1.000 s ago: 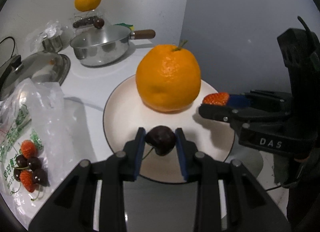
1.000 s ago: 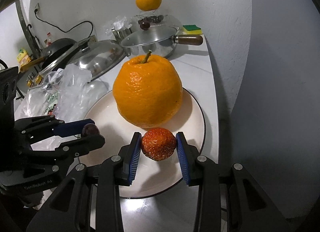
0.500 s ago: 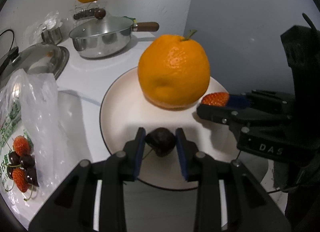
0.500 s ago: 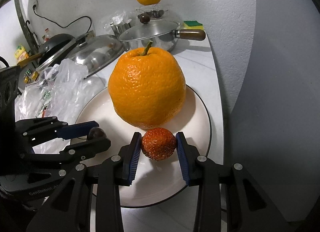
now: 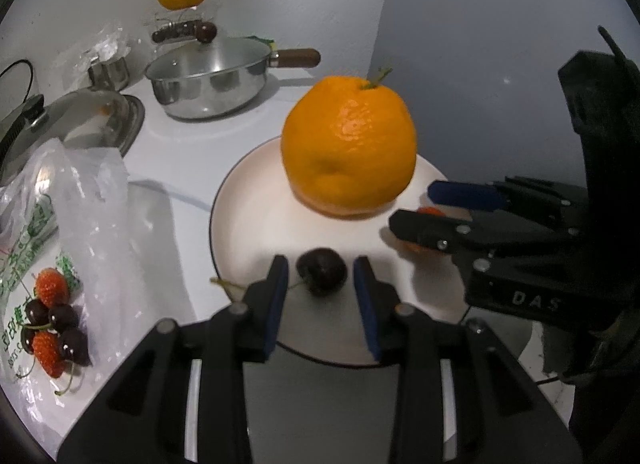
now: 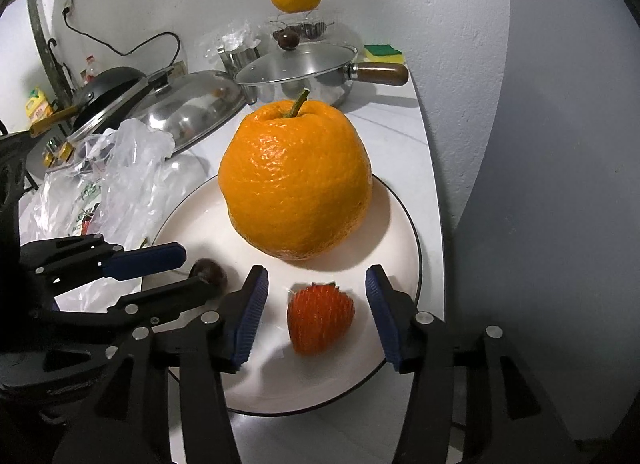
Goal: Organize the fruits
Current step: 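Lower the strawberry onto the white plate and open the right gripper, then lower the dark cherry onto the white plate and open the left gripper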
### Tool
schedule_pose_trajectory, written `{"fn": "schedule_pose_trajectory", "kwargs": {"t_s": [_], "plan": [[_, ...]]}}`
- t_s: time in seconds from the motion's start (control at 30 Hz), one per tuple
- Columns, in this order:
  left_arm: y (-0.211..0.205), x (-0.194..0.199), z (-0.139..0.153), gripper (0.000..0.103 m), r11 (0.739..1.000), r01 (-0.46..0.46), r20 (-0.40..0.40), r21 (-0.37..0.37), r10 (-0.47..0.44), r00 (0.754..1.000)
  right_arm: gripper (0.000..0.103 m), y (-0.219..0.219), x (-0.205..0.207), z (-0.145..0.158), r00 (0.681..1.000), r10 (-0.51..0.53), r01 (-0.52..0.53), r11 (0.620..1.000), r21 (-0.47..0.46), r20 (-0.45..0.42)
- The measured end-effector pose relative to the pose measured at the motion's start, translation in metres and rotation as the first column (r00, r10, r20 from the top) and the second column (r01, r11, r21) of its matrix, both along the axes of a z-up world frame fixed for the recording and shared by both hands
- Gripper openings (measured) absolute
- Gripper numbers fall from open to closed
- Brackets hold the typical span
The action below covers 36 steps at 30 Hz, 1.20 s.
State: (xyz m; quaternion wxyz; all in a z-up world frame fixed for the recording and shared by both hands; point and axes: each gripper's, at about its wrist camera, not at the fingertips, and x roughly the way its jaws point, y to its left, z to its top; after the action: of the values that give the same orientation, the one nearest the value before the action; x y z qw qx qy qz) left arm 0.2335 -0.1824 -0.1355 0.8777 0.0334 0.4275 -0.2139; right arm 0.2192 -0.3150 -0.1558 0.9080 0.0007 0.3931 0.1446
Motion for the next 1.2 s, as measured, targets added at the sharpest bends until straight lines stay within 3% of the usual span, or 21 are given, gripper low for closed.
{"fn": "schedule_pose_trajectory", "kwargs": {"t_s": [0.23, 0.33, 1.2], "plan": [[0.008, -0.011, 0.011, 0.038, 1.0, -0.025, 0.034, 0.0, 0.025, 0.999, 0.054, 0.001, -0.007, 0.008, 1.0, -0.012, 0.012, 1.0, -0.004, 0.015], [0.015, -0.016, 0.015, 0.073, 0.999, -0.037, 0.041, -0.018, 0.037, 0.998, 0.054, 0.001, -0.011, 0.013, 0.999, -0.018, 0.018, 1.0, -0.005, 0.027], [0.08, -0.06, 0.039, 0.073, 0.99, -0.134, 0.099, -0.047, 0.138, 0.985, 0.054, 0.042, -0.046, 0.037, 0.997, 0.002, 0.0, 1.0, -0.027, 0.071]]}}
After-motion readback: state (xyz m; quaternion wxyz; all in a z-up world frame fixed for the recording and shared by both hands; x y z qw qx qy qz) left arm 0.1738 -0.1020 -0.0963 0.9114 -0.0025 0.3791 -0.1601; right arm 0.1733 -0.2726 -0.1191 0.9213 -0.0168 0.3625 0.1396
